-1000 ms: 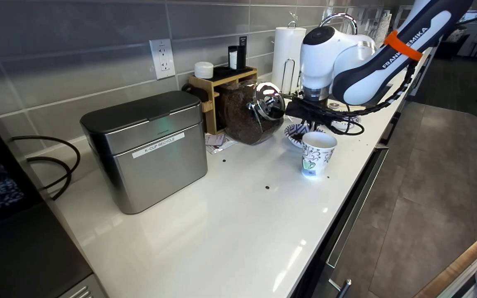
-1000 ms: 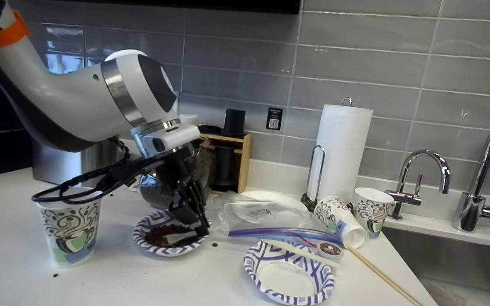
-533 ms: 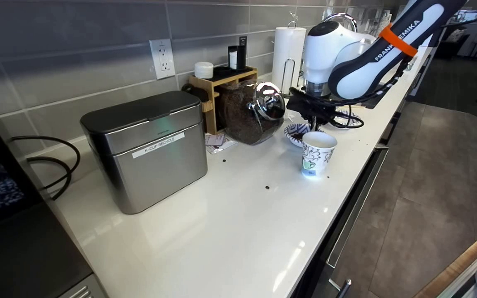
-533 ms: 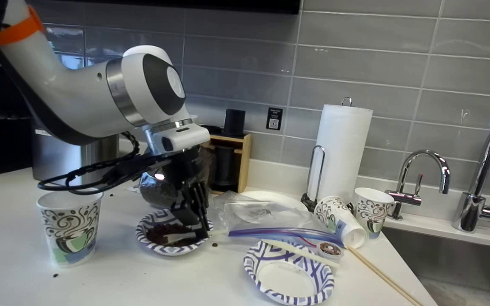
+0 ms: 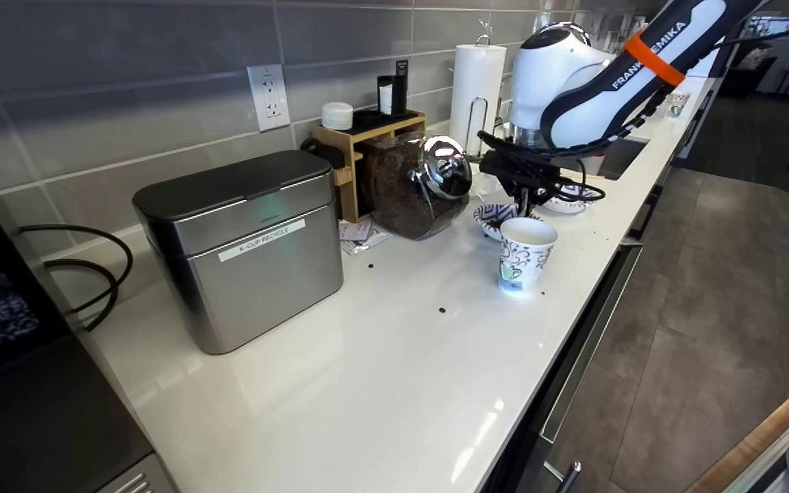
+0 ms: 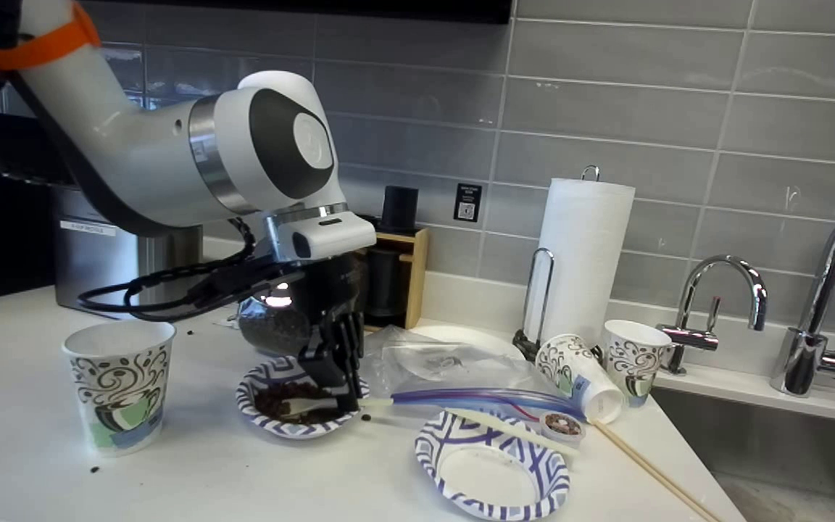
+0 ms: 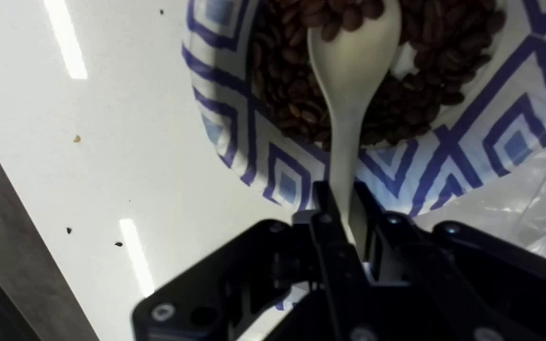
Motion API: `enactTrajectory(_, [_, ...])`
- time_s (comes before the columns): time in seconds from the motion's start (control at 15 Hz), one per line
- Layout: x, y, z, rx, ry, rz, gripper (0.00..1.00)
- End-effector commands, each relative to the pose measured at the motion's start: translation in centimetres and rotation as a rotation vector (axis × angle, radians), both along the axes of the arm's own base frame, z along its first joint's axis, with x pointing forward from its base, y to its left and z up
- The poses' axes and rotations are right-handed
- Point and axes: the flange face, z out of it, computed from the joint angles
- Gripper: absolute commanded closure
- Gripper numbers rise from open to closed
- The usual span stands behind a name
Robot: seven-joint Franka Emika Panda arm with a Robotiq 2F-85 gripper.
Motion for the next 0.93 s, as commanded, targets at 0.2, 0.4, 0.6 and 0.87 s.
enactTrajectory(0.2, [0.2,-1.1,2.2,0.025,-0.034,-0.01,0.97])
enactTrajectory(0.4, [0.3,-1.6,3.1,0.04,-0.044,-0.001,0.97])
enactTrajectory(0.6, [0.2,-1.9,4.2,0.055,-0.045,0.032,0.97])
enactTrajectory(0.87, [-0.3,-2.4,6.5,0.079,-0.054,0.124,0.97])
